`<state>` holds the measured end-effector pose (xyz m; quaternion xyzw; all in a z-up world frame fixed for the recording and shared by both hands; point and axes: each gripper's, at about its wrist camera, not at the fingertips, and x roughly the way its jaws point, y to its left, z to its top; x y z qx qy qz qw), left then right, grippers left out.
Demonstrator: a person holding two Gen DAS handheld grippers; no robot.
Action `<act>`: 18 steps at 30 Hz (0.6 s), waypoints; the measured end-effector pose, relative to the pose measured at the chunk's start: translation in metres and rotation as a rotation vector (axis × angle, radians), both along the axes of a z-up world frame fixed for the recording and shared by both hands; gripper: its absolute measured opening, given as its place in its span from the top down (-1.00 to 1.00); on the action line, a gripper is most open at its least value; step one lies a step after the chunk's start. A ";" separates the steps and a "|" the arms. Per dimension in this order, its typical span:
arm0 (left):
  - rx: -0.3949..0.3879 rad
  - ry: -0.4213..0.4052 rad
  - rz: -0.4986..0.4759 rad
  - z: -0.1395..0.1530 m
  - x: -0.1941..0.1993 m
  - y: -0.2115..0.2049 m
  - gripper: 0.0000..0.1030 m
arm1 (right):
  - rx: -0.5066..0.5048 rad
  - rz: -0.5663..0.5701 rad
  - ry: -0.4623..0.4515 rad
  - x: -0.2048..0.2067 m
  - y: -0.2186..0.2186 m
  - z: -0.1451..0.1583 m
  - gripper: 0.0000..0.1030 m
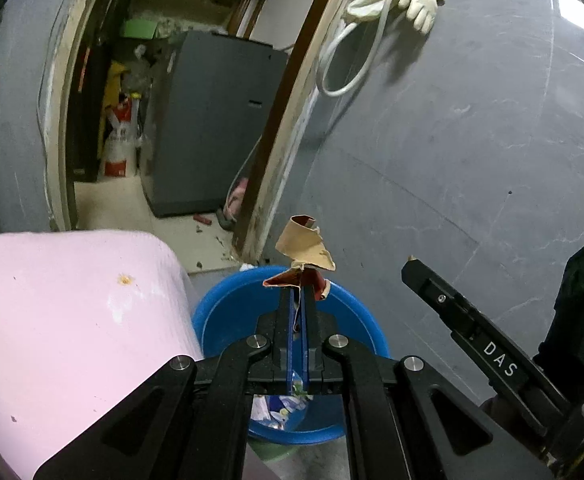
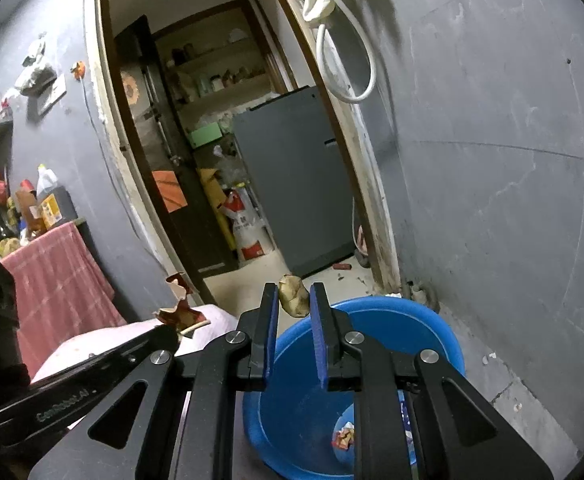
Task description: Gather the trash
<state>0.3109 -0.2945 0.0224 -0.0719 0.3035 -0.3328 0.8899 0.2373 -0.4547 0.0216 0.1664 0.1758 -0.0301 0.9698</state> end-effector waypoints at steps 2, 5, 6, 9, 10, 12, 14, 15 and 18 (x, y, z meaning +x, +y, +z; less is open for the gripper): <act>0.006 0.017 -0.001 -0.004 0.002 -0.002 0.97 | -0.002 -0.003 0.013 0.002 0.000 -0.002 0.64; 0.014 0.037 -0.005 -0.007 0.004 -0.002 0.96 | -0.004 -0.009 0.026 0.003 -0.001 -0.004 0.39; 0.017 0.037 -0.007 -0.009 0.004 -0.002 0.95 | -0.008 -0.014 0.031 0.003 -0.001 -0.004 0.39; 0.023 0.036 -0.010 -0.010 0.004 -0.001 0.95 | -0.021 -0.028 0.042 0.003 -0.002 -0.005 0.39; 0.026 0.036 -0.010 -0.011 0.004 -0.001 0.95 | -0.021 -0.031 0.044 0.003 -0.003 -0.005 0.39; 0.024 0.037 -0.012 -0.012 0.004 -0.001 0.95 | -0.017 -0.035 0.044 0.003 -0.003 -0.005 0.39; 0.024 0.042 -0.014 -0.013 0.006 -0.001 0.95 | -0.019 -0.038 0.043 0.002 -0.004 -0.005 0.39; 0.026 0.043 -0.014 -0.013 0.006 -0.001 0.95 | -0.022 -0.040 0.042 0.002 -0.004 -0.005 0.39; 0.029 0.041 -0.015 -0.012 0.004 0.001 0.91 | -0.025 -0.040 0.041 0.002 -0.003 -0.004 0.39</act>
